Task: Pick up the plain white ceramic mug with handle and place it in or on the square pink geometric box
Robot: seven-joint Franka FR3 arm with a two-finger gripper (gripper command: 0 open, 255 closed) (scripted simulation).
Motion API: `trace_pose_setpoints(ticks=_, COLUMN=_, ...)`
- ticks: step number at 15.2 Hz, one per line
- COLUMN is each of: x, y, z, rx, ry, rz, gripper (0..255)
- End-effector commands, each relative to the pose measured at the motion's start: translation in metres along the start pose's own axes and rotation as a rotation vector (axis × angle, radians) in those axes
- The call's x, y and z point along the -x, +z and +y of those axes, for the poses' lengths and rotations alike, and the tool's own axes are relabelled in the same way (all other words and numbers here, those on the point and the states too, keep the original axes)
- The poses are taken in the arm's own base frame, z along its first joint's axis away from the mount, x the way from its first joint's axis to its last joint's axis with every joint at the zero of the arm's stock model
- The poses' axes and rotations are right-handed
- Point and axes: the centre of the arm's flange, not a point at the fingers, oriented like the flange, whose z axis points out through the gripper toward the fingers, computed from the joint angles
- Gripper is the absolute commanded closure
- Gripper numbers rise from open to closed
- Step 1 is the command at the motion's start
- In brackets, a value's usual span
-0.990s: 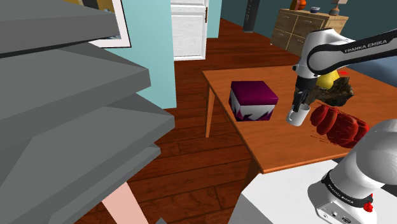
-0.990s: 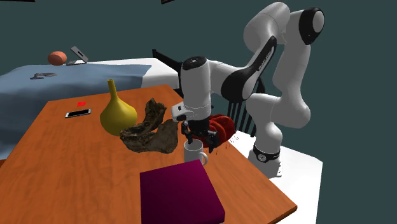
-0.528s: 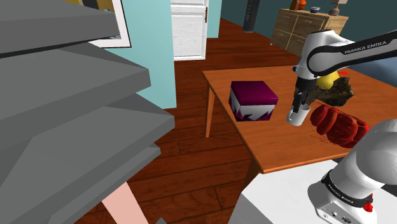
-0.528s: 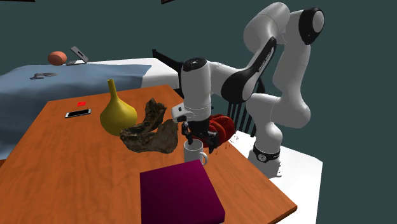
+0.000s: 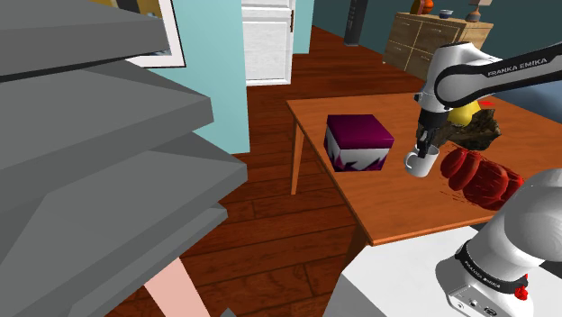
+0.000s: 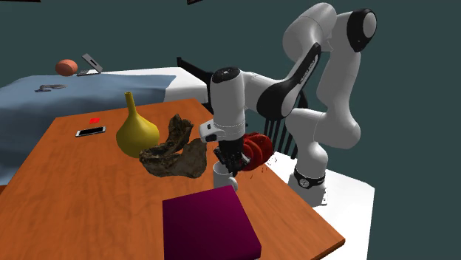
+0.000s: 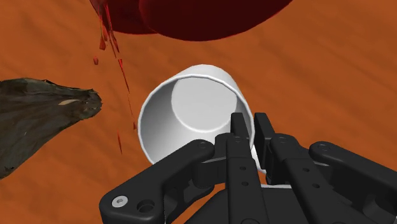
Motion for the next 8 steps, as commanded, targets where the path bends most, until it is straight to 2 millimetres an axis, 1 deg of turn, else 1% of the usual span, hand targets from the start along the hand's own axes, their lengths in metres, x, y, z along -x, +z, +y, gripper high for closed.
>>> trace_pose_setpoints(ticks=1, x=0.000, y=0.000, z=0.000, rx=0.000, ry=0.000, rz=0.000, gripper=255)
trace_pose_setpoints(ticks=2, x=0.000, y=0.000, z=0.000, rx=0.000, ry=0.000, rz=0.000, gripper=255)
trace_pose_setpoints(ticks=8, x=0.005, y=-0.031, z=0.001, rx=0.000, ry=0.000, rz=0.000, gripper=255)
